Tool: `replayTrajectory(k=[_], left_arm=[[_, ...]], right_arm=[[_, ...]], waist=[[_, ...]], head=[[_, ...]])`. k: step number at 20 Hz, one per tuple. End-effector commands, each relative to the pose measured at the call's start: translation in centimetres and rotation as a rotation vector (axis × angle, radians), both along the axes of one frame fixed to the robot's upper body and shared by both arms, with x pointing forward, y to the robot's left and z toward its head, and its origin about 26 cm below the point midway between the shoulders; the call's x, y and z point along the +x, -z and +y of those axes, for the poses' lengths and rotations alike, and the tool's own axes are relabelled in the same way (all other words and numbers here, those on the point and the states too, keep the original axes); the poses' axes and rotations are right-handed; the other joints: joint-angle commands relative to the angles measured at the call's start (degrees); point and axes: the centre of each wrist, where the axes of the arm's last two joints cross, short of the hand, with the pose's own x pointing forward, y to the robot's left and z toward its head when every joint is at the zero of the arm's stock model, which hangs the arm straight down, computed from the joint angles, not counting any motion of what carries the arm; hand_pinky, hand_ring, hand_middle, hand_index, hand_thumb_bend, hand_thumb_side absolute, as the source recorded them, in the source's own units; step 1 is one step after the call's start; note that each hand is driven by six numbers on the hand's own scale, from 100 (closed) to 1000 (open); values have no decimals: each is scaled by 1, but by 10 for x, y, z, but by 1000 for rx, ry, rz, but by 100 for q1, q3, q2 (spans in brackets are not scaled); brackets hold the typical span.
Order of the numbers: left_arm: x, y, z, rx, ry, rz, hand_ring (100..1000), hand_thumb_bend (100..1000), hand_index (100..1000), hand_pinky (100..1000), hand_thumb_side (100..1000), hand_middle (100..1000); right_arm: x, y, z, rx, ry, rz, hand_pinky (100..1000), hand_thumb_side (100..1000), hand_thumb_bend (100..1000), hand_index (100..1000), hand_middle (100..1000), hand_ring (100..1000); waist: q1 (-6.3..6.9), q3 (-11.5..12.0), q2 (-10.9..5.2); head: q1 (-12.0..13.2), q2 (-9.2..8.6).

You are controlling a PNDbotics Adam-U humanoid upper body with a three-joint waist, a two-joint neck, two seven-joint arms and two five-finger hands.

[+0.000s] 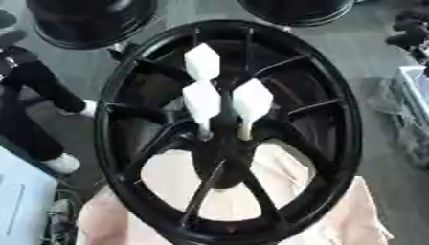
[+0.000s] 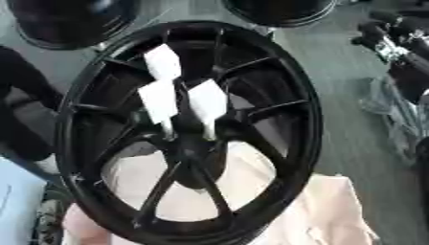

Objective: Pull the pin out of the wheel hub.

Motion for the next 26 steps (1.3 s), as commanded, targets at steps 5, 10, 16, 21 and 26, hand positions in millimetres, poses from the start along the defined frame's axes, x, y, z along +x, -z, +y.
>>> replayTrajectory(k=[5, 10, 16, 21, 26], left_arm=[[-2, -10, 2, 23, -1, -29, 843, 100, 803, 712, 635, 800], [-2, -14, 0, 25, 7, -44, 844, 100, 803, 713, 629, 799], [-4, -59, -7, 126, 57, -182, 849, 100, 813, 719, 589, 806], [-18, -116, -24, 323, 151, -356, 847, 100, 817, 728, 565, 804], [-41, -159, -50, 571, 268, -473, 842, 100, 834, 740, 521, 808]], right_arm=[[-2, -15, -3, -10, 1, -41, 974, 356, 391, 852, 728, 734], [-3, -15, -5, -9, 9, -40, 974, 357, 392, 852, 728, 734], [-5, -11, -10, -16, 29, -30, 974, 358, 393, 852, 728, 733], [-7, -8, -12, -29, 31, -13, 974, 359, 392, 852, 727, 732], [-9, -7, -14, -54, 39, -7, 974, 359, 392, 852, 726, 731]], waist=[[-3, -7, -113], [-6, -19, -90], [26, 3, -115], [98, 29, -177], [177, 47, -213]], head=[[8, -87], [-53, -121], [-94, -77], [-96, -60], [-117, -8]])
